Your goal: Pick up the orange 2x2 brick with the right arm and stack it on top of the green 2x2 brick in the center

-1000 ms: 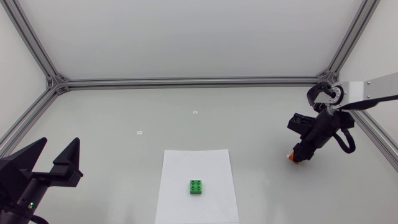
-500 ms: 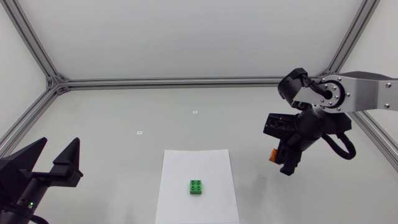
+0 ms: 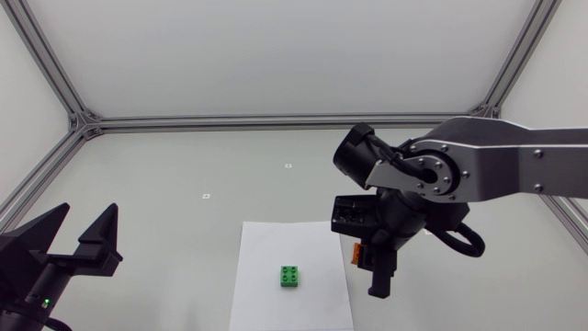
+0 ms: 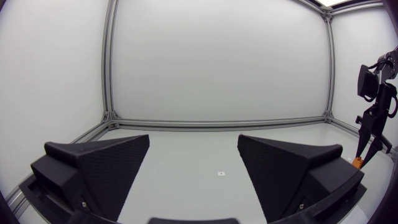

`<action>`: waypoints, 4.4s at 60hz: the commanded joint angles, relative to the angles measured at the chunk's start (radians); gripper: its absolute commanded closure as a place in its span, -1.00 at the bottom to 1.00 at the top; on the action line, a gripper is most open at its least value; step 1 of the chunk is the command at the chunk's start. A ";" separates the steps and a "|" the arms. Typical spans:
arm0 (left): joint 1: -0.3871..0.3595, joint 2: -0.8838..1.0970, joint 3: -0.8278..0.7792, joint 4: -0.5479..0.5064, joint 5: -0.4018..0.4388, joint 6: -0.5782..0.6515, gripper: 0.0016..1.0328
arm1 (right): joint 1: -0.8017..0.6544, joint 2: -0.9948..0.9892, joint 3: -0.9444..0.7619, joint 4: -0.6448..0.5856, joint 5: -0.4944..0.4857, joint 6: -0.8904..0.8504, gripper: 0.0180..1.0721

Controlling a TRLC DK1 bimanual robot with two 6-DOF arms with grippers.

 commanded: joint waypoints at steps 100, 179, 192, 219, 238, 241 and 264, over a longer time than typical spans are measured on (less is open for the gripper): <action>0.003 -0.008 -0.041 -0.014 0.004 0.013 -0.92 | 0.263 0.418 0.341 -0.001 -0.044 0.025 0.89; 0.003 -0.008 -0.041 -0.015 0.004 0.013 -0.92 | 0.247 0.453 0.298 0.030 -0.060 0.006 0.89; 0.003 -0.008 -0.041 -0.015 0.004 0.013 -0.92 | 0.247 0.462 0.304 0.030 -0.060 0.003 0.89; 0.003 -0.008 -0.041 -0.015 0.004 0.013 -0.92 | 0.244 0.510 0.326 0.026 -0.057 -0.003 0.89; 0.003 -0.008 -0.041 -0.015 0.004 0.013 -0.92 | 0.224 0.545 0.321 -0.005 -0.057 -0.003 0.89; 0.003 -0.008 -0.041 -0.015 0.004 0.012 -0.92 | 0.217 0.550 0.321 -0.011 -0.065 -0.003 0.89; 0.003 -0.008 -0.041 -0.014 0.004 0.013 -0.92 | 0.203 0.562 0.274 -0.005 -0.051 0.006 0.89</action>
